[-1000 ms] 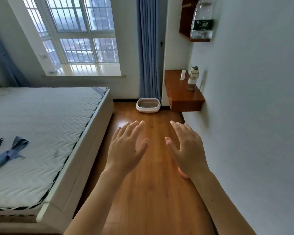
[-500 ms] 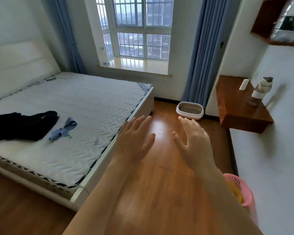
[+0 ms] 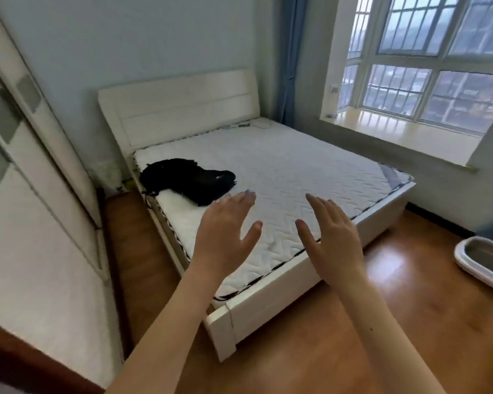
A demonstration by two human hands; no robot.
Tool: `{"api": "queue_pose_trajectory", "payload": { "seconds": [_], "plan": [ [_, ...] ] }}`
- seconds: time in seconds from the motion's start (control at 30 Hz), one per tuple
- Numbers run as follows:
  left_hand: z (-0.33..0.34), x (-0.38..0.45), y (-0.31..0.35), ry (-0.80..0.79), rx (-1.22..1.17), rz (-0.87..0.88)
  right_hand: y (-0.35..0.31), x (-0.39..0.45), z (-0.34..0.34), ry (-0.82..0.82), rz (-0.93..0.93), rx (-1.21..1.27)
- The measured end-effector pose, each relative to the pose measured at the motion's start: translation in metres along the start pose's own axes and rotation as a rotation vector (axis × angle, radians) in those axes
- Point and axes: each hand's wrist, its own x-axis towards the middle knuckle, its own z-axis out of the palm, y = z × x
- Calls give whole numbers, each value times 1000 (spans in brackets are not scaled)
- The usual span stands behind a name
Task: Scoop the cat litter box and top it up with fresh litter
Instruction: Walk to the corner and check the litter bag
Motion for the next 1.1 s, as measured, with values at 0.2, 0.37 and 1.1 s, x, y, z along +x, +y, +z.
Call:
{"api": "queue_pose_trajectory", "payload": {
  "seconds": [0.2,0.37,1.1],
  "plan": [
    [-16,-14,-40,73,83,-246,-35,44,46,-161,-230,105],
    [-28,-43,-58,118,164,-477,-66,65,82,-268,-423,201],
    [-78,-76,-245,144,256,-665,-236,104,249,-392,-597,350]
  ]
}}
